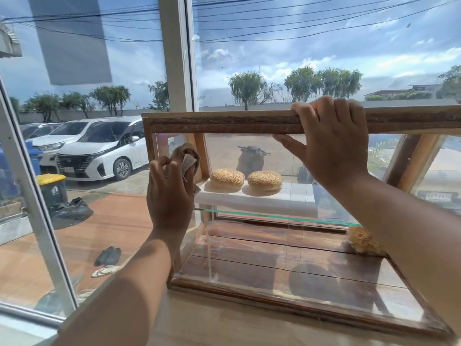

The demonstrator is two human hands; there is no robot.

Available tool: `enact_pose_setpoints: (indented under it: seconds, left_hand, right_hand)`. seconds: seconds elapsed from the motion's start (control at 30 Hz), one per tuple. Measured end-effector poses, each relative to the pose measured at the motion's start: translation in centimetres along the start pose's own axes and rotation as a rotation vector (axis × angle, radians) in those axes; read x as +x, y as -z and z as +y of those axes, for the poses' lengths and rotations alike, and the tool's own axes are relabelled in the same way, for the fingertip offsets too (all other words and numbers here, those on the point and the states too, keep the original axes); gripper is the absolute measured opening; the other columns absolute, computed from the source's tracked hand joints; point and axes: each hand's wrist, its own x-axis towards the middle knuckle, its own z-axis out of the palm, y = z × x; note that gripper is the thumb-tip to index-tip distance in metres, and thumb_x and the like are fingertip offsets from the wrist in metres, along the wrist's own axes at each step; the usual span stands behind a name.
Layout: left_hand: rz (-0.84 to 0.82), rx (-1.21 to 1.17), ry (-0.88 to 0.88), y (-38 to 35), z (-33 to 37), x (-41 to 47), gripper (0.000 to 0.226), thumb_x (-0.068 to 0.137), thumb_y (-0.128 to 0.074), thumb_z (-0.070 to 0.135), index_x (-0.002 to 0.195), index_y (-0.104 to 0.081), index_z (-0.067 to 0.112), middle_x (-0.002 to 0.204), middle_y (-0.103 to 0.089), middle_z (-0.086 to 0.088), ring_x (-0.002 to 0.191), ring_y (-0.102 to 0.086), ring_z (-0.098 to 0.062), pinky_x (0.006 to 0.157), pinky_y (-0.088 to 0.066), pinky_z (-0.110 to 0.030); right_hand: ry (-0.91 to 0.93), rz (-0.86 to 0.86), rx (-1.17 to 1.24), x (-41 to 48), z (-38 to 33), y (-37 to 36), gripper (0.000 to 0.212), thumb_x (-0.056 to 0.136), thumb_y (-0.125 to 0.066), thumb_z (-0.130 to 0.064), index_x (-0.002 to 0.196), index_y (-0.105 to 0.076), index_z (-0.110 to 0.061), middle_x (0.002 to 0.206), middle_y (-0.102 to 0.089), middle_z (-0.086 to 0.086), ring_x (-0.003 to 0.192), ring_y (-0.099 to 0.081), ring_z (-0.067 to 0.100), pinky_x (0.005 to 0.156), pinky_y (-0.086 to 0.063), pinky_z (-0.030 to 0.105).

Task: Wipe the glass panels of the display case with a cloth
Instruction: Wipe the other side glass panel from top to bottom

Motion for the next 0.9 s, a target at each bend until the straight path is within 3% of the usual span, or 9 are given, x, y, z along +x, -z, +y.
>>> enact_pose_setpoints:
  seconds: [0.13, 0.3, 0.4, 0.57, 0.77, 0.9]
  left_hand:
    - [0.041, -0.077, 0.005, 0.0, 2.8, 0.5, 0.024, 0.092, -0.061, 0.009, 0.104, -0.040, 0.009, 0.109, -0.050, -0.030, 0.092, -0.052, -0.037, 0.069, -0.053, -0.046]
    - [0.027, -0.161, -0.407, -0.8, 7.3, 0.9, 0.026, 0.093, -0.066, 0.020, 0.106, -0.046, 0.011, 0.103, -0.057, -0.022, 0.087, -0.058, -0.029, 0.069, -0.053, -0.035]
    - [-0.006, -0.129, -0.491, -0.9, 6.8, 1.1, 0.027, 0.093, -0.062, 0.026, 0.109, -0.047, 0.011, 0.105, -0.058, -0.022, 0.088, -0.057, -0.030, 0.072, -0.051, -0.036]
    - [-0.020, -0.004, -0.495, -0.2, 2.1, 1.8, 0.028, 0.092, -0.059, 0.029, 0.109, -0.045, 0.011, 0.104, -0.058, -0.026, 0.088, -0.056, -0.034, 0.069, -0.053, -0.042]
    - [0.014, -0.032, -0.103, 0.1, 1.2, 1.1, 0.027, 0.096, -0.050, 0.033, 0.106, -0.041, 0.009, 0.109, -0.050, -0.030, 0.096, -0.046, -0.035, 0.070, -0.049, -0.045]
    - [-0.036, -0.113, -0.241, 0.1, 4.0, 1.6, 0.035, 0.087, -0.068, 0.017, 0.110, -0.042, 0.010, 0.108, -0.051, -0.025, 0.090, -0.055, -0.035, 0.068, -0.053, -0.041]
  right_hand:
    - [0.003, 0.021, 0.012, 0.0, 0.1, -0.1, 0.054, 0.100, -0.046, -0.063, 0.117, -0.057, -0.012, 0.098, -0.059, 0.013, 0.088, -0.055, 0.034, 0.085, -0.036, 0.044]
    - [0.005, 0.012, -0.003, 0.0, 0.0, 0.0, 0.055, 0.101, -0.045, -0.063, 0.118, -0.058, -0.012, 0.099, -0.059, 0.014, 0.089, -0.054, 0.034, 0.086, -0.036, 0.044]
    - [0.009, 0.006, -0.011, 0.0, 0.1, 0.1, 0.054, 0.101, -0.046, -0.062, 0.118, -0.058, -0.011, 0.099, -0.059, 0.014, 0.088, -0.054, 0.034, 0.083, -0.036, 0.044]
    - [0.011, 0.024, -0.012, -0.1, 0.0, 0.0, 0.054, 0.101, -0.046, -0.061, 0.117, -0.058, -0.011, 0.098, -0.059, 0.014, 0.087, -0.054, 0.034, 0.084, -0.037, 0.045]
    - [0.009, 0.043, -0.028, 0.0, 0.0, -0.2, 0.054, 0.101, -0.046, -0.060, 0.115, -0.060, -0.010, 0.097, -0.060, 0.014, 0.085, -0.055, 0.034, 0.083, -0.039, 0.045]
    - [0.012, 0.060, -0.026, -0.1, -0.1, -0.3, 0.052, 0.102, -0.046, -0.059, 0.115, -0.060, -0.011, 0.097, -0.060, 0.014, 0.086, -0.055, 0.034, 0.083, -0.040, 0.044]
